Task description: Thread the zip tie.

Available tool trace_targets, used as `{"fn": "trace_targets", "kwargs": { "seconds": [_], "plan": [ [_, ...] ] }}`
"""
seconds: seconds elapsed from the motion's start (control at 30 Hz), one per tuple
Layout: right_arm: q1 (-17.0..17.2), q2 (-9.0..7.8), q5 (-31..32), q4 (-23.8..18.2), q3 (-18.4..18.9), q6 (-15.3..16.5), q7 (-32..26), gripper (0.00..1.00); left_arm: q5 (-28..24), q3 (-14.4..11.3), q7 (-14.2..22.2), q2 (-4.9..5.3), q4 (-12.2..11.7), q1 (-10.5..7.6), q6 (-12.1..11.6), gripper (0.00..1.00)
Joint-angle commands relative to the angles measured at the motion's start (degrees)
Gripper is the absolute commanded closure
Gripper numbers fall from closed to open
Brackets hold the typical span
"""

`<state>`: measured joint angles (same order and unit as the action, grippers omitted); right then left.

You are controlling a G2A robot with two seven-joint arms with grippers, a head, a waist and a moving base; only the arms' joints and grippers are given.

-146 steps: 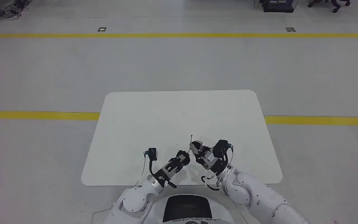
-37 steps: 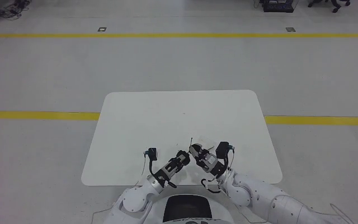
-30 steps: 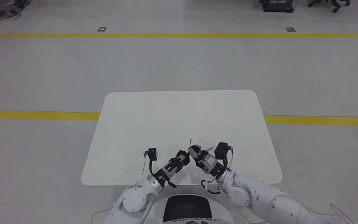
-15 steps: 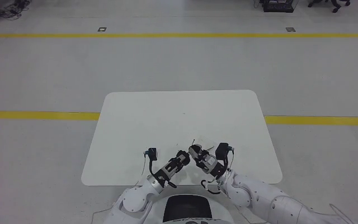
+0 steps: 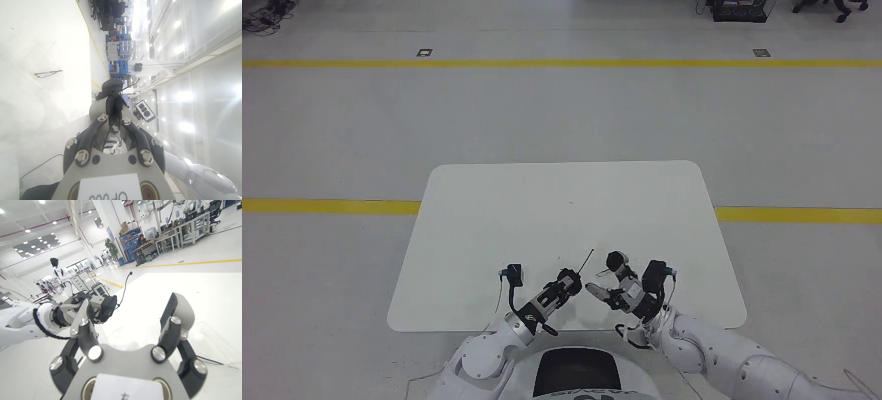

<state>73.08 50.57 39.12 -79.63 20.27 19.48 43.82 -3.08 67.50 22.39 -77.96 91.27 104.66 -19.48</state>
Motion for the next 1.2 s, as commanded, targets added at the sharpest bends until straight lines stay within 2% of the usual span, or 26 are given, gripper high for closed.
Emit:
{"fn": "trace_targets", "kwargs": {
  "seconds": [0.0,0.13,0.23,0.37,0.5,0.67,0.73,0.9,1.17],
  "plan": [
    [-0.01,0.03,-0.18,0.01,0.00,0.00,0.00,0.00,0.00,0.00,0.00,0.00,0.00,0.00,0.00,1.00],
    [-0.01,0.03,-0.18,0.01,0.00,0.00,0.00,0.00,-0.74,-0.09,-0.28,-0.03,-0.15,-0.10,0.28,1.00],
    [0.70,0.08,-3.29,-1.18,0.49,0.00,-0.03,0.00,-6.12,0.19,0.12,0.05,-0.77,-0.59,0.00,1.00],
    [0.69,-0.76,-6.19,-3.47,-0.78,0.00,1.40,0.00,-15.87,1.50,4.81,0.42,-0.48,-0.40,0.00,1.00],
    [-1.15,-2.42,-10.61,-6.86,-4.39,0.00,4.06,0.00,-23.82,2.71,11.26,0.95,-1.17,-0.76,0.36,1.00],
    [-4.78,-4.41,-15.86,-10.77,-10.50,0.00,6.76,0.00,-31.88,3.26,18.24,1.45,-2.26,-1.41,1.98,1.00],
    [-4.92,-5.16,-17.65,-12.41,-10.53,0.00,6.07,0.00,-34.42,3.40,20.38,1.62,-2.62,-1.63,2.28,1.00],
    [-4.91,-6.31,-21.45,-16.09,-10.53,0.00,3.05,0.00,-37.34,3.79,22.96,2.03,-3.24,-1.99,2.21,1.00],
    [-5.86,-6.97,-24.86,-16.46,-10.53,0.00,-0.11,0.00,-39.16,4.59,24.25,2.71,-2.62,-1.57,1.51,1.00]
  ]
}}
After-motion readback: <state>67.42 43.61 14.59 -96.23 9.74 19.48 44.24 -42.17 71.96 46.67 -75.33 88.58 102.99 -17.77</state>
